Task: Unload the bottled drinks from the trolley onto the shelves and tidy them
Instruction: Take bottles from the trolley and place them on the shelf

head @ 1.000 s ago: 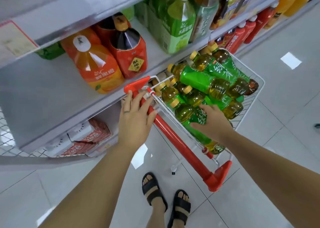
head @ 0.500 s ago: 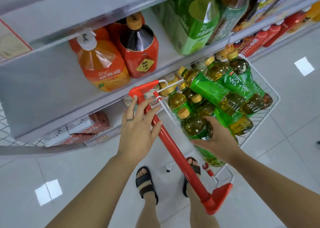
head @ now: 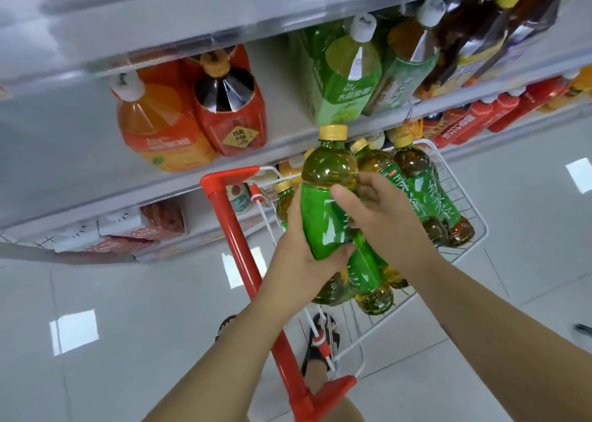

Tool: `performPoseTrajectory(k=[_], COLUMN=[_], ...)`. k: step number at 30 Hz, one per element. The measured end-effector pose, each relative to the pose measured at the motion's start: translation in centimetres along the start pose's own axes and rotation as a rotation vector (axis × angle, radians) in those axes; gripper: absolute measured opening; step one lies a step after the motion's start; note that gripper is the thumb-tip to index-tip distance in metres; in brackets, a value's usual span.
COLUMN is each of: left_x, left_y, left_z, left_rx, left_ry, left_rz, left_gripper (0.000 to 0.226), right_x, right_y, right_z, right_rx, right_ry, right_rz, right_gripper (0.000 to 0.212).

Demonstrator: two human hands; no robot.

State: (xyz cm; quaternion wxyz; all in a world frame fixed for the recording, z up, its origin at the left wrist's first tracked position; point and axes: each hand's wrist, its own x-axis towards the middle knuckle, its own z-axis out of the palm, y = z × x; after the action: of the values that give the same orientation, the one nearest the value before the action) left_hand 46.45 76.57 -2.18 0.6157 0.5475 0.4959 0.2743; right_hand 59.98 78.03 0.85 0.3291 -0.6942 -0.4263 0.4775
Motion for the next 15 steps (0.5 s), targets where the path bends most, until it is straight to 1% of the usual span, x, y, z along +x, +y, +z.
performPoseTrajectory(k=[2,4,6,7,8,12,15], left_x=[-0.2,-0.5,-0.7,-0.9,-1.0,-1.4,-1.7], left_y=[-0.1,-0.7,-1.2,-1.3,-1.4,-1.9,-2.2], left_z=[0.1,0.0,0.2,0.3,0.4,0.6,0.6], left_rx=[-0.014,-0.032,-0.06,-0.071,-0.078,-0.114,-0.119], left_ry=[0.049,0.088,0.124,0.143,0.163,0.214,0.239], left_rz=[-0.023,-0.06,-0.085,-0.094,-0.103,-0.124,-0.118], left_gripper=[0.084,0.081,0.081,0.08,0.079,0.079,0.081], right_x=[1.3,2.6,3.5,3.8,4.2,5.7,6.4], right_y=[0.7,1.8,2.8,3.1,3.2,2.1,1.3], right_z=[-1.6,-2.8,-2.9,-2.7,-2.5,-1.9,-1.7], right_rx=[-0.197,-0.55,-0.866,-0.966,-1.025,-1.115,-1.134], right_ry=[0.025,0.023,-0.059,-0.091,-0.107,-0.164,-0.234], right_rz=[-0.047,-0.062,-0.035,-0.036,-0.047,-0.033,0.051], right_gripper=[0.046,0.053,0.06,0.061,0.06,0.044,0.049])
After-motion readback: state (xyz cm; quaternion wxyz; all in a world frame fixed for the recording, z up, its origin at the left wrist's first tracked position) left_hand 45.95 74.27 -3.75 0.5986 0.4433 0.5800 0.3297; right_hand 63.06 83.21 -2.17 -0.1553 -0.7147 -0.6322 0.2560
